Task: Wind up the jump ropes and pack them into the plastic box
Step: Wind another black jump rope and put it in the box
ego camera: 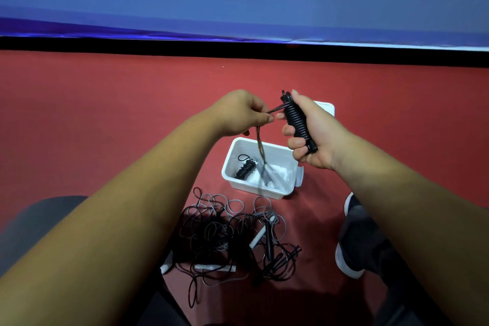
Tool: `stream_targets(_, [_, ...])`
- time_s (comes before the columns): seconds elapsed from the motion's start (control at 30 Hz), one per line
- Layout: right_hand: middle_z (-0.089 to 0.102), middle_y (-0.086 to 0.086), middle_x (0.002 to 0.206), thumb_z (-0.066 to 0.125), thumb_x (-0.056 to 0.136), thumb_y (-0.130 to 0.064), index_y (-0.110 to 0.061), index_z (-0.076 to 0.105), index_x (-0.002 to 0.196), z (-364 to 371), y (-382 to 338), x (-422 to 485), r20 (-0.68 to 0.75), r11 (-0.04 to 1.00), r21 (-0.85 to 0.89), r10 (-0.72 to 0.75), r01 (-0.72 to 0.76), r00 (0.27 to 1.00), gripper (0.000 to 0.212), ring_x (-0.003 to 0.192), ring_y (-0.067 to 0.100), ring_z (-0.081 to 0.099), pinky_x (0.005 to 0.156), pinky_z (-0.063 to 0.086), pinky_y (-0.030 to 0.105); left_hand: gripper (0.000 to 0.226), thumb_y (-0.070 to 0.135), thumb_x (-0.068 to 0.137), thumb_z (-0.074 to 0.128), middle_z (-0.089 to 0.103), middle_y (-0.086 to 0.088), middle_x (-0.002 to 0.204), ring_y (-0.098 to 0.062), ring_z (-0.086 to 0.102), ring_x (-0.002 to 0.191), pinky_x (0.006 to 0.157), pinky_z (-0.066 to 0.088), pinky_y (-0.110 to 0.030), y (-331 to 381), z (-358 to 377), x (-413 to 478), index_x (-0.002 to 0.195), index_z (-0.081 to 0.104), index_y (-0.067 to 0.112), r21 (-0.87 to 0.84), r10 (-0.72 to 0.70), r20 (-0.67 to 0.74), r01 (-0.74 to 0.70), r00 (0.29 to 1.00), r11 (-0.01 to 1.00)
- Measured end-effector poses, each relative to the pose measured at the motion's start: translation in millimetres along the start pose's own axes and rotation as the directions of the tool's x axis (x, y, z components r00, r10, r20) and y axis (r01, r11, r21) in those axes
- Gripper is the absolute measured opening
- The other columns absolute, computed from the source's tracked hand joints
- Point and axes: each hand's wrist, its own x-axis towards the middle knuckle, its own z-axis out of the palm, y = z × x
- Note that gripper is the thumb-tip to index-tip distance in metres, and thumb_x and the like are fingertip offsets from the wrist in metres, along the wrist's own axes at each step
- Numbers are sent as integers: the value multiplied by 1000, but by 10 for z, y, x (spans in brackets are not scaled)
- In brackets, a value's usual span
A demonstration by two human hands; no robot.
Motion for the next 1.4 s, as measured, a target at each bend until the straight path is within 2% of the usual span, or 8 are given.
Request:
stream_targets(0.13, [46,-7,66,58,89,-82,-22,67,103,14,-27,-36,7,1000,-9,13,-13,1000,62,44,8,29,42,21,18,18,34,98,71,69,14,66,2,55,53,52,42,-12,0,-24,-38,87,77,22,13,8,31,-8,999,1000])
stream_targets(0.47, [41,-6,65,59,94,-71,-15,64,95,14,-35,-143,175,997,4,70,-71,982,56,38,7,28,38,20,16,18,35,76,91,71,8,68,-7,61,64,73,55,-32,-18,-215,-53,83,79,23,3,0,100,0,995,1000])
stream_targets(0.67, [42,-7,65,59,94,-72,-20,59,87,36,-38,-135,190,999,-9,43,-42,981,53,38,6,29,37,20,17,33,39,70,94,71,-2,76,-14,61,72,77,50,-34,-62,-249,-70,81,74,14,-35,18,130,-13,991,999])
stream_targets(0.83, [44,-7,65,60,95,-72,-21,59,87,9,-33,-75,129,999,31,19,-23,991,51,39,6,31,36,24,17,33,30,80,90,73,-29,108,-35,68,100,105,48,-60,-141,-225,-123,93,68,8,-237,84,248,-23,965,971])
stream_targets(0.93, [45,-7,66,60,94,-73,-22,59,87,-39,-53,-51,100,999,26,18,-21,995,52,40,6,31,36,24,17,19,-1,92,72,78,-16,107,-19,73,97,89,59,-35,-184,-281,-123,108,71,9,-260,67,301,15,951,965])
stream_targets(1.03, [44,-8,65,59,94,-74,-23,59,86,-36,-41,-57,124,999,-3,35,-35,992,52,39,6,30,37,22,16,23,4,85,83,80,2,92,-6,72,83,77,54,-16,-186,-300,-88,102,77,18,-72,23,283,-3,959,997])
stream_targets(1.17, [42,-6,64,56,96,-73,-20,58,91,42,21,-114,247,998,-53,57,-45,967,54,35,7,28,37,18,16,21,13,79,89,65,16,65,1,59,59,62,47,-17,-175,-161,-49,80,73,25,18,-22,232,18,973,1000])
stream_targets(1.4, [38,-4,62,51,94,-67,-15,77,122,24,67,-199,477,971,-207,207,-119,854,65,32,4,25,37,17,14,25,0,88,78,72,11,70,-5,67,67,69,60,-23,-168,-124,-84,83,78,25,-89,-8,235,30,972,996])
